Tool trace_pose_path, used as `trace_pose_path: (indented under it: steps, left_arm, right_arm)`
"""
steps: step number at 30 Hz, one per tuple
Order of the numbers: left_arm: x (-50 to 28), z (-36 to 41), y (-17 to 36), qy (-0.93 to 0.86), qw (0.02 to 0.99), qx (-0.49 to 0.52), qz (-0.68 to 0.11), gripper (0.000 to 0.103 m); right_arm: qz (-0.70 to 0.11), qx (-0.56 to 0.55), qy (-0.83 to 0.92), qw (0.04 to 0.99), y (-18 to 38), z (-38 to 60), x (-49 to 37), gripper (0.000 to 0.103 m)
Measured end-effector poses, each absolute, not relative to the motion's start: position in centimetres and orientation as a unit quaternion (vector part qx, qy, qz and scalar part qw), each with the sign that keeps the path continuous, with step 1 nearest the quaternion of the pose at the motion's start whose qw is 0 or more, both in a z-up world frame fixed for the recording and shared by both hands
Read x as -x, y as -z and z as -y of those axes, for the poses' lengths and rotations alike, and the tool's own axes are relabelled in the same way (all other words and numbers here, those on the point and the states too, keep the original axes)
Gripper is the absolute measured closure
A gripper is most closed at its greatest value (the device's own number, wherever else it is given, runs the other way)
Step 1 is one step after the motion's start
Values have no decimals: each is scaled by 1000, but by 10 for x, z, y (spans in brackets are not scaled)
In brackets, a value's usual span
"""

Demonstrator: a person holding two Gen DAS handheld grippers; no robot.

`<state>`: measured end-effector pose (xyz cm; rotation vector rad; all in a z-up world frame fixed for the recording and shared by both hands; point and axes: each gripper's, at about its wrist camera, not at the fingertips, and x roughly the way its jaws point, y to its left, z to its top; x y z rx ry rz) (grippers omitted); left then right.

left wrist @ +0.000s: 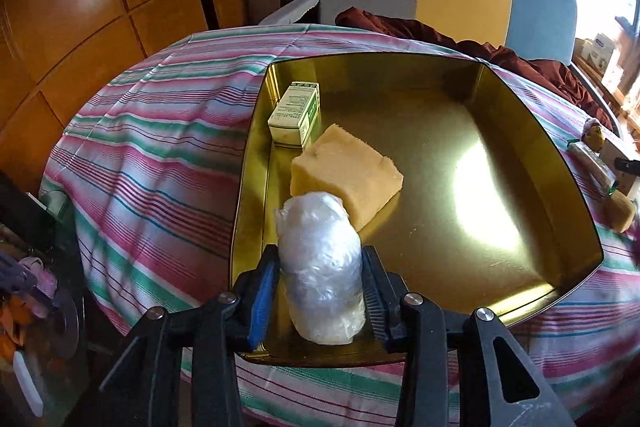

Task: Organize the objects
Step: 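Place the plastic-wrapped bundle in the gold box with the left tool, then lower the white cardboard box into the gold box and release with the right tool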

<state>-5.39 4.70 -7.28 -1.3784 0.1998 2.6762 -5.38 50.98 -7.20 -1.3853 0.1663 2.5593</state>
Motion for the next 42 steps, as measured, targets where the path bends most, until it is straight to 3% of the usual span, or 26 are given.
trace_pose_path:
  steps: [6,19,31,42]
  left_arm:
    - [47,-45,63,-897,60,432,-72,46]
    - [44,-37,46,-909,69,408,-41,44]
    - [40,-20,39,-917,62,393,-6,44]
    - [36,23,34,-924,26,380,28,44]
  right_arm:
    - [-50,455,-880,127,60,-506,51,53]
    - [-54,417,-899,122,14,-462,39,53]
    - [-36,396,-917,-15,-23,-325,40,53]
    - [-15,471,-874,-120,31,-201,57,53]
